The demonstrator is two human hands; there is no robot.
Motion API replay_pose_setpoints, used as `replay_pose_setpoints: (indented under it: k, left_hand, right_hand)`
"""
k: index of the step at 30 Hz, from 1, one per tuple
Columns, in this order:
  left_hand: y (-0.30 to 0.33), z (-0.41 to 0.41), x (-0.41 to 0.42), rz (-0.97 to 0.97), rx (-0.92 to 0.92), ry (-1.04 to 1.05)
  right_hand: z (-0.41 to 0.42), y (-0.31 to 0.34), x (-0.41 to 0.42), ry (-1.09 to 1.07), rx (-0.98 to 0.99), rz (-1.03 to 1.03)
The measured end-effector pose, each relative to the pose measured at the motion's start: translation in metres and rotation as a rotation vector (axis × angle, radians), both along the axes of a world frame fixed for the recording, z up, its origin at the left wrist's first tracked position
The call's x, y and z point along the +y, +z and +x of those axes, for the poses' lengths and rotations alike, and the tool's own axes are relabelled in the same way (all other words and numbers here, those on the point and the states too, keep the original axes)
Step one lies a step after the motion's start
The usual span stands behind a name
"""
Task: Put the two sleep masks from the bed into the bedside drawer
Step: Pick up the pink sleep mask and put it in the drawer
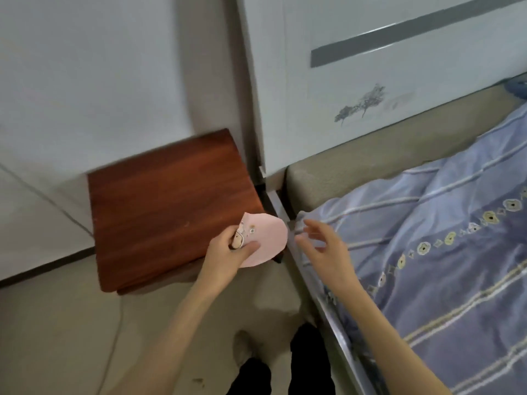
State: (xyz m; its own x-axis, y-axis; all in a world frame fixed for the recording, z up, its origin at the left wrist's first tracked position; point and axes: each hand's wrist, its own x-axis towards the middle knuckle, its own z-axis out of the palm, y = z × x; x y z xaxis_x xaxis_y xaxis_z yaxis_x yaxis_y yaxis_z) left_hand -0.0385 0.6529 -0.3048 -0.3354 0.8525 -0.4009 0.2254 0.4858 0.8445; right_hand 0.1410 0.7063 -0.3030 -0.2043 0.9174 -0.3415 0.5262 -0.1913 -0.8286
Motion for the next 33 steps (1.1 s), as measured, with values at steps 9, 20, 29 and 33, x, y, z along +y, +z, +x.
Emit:
replay_pose_setpoints:
  k: [9, 20, 29, 33]
  left_hand:
    - [-0.024, -0.044, -0.068, -0.128, -0.409, 0.431]
    - [-0.048, -0.029, -0.084, -0.185, -0.301, 0.583]
    - [-0.056, -0.027, -0.088, -0.131, -0.273, 0.737]
    - [-0.06, -0.038, -0.096, -0.123, -0.261, 0.788]
  right_hand:
    - [-0.069, -0.033, -0.045, -0.094, 0.451, -0.786]
    - [-0.078, -0.031, -0.047, -0.167, 0.276, -0.263]
    - [-0.077, -0.031, -0.02, -0.525, 0.52, -0.689]
    - [-0.066, -0.04, -0.021, -0.414, 0.44, -0.951]
